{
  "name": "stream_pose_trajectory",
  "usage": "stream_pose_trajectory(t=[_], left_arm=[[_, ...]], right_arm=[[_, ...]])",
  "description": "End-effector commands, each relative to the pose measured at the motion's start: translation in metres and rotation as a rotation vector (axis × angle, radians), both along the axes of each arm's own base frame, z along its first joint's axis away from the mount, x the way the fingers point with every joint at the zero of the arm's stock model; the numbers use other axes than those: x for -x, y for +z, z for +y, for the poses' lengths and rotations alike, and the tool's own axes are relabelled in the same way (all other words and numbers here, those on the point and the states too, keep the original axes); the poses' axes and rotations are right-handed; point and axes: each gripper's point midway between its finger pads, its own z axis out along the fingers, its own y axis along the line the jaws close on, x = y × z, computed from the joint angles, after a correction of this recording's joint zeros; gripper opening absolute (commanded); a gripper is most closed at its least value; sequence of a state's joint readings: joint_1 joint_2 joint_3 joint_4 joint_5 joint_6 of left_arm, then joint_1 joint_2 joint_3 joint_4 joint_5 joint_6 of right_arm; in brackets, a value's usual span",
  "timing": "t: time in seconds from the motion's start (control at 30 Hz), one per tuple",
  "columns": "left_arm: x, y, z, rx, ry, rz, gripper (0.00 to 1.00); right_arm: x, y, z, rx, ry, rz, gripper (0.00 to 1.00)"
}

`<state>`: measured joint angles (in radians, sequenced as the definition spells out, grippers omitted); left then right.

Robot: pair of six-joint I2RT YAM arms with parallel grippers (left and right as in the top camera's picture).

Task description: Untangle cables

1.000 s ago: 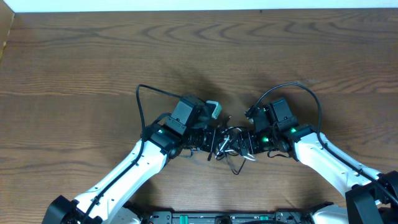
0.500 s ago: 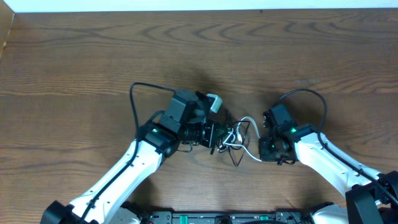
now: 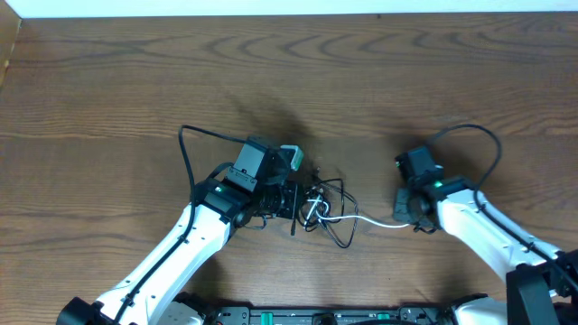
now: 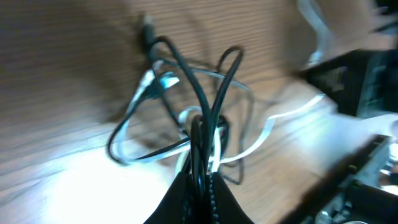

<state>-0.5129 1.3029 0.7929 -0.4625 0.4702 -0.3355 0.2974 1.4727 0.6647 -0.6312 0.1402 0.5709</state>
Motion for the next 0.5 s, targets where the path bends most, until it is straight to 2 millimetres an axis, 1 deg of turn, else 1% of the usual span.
stream_pose_trajectory(t=[0.0,0.07,0.2,0.23,0.3,0.33,0.4,0.47], left_arm=[[-0.013,-0.002,0.019,-0.085,0.059,-0.05,0.08],[-0.015,-0.003,0.025,-0.088,0.08,-0.044,0.08],[-0.022,-0.003,0.035,-0.09,0.121,-0.038,0.08],[-0.024,-0.002,0.038,-0.078,0.131,-0.032,0.08],[-0.025,-0.001,0.04,-0.062,0.141,-0.025,0.08],[-0.026,0.0,0.04,-0.053,0.143,-0.023,0.08],[-0.026,0.002,0.039,-0.035,0.139,-0.019,0.07],[-0.025,0.005,0.033,-0.001,0.121,-0.016,0.08]], right_arm=[[-0.008,0.007,-0.041,0.065,-0.132,-0.03,0.01],[-0.011,0.012,-0.064,0.07,-0.187,-0.041,0.01],[-0.013,0.023,-0.102,0.069,-0.292,-0.075,0.01],[-0.013,0.028,-0.115,0.064,-0.341,-0.093,0.01],[-0.013,0.036,-0.132,0.051,-0.393,-0.125,0.01],[-0.015,0.041,-0.138,0.034,-0.409,-0.15,0.01],[-0.018,0.046,-0.143,0.008,-0.41,-0.184,0.01],[-0.025,0.052,-0.143,-0.045,-0.417,-0.227,0.01]])
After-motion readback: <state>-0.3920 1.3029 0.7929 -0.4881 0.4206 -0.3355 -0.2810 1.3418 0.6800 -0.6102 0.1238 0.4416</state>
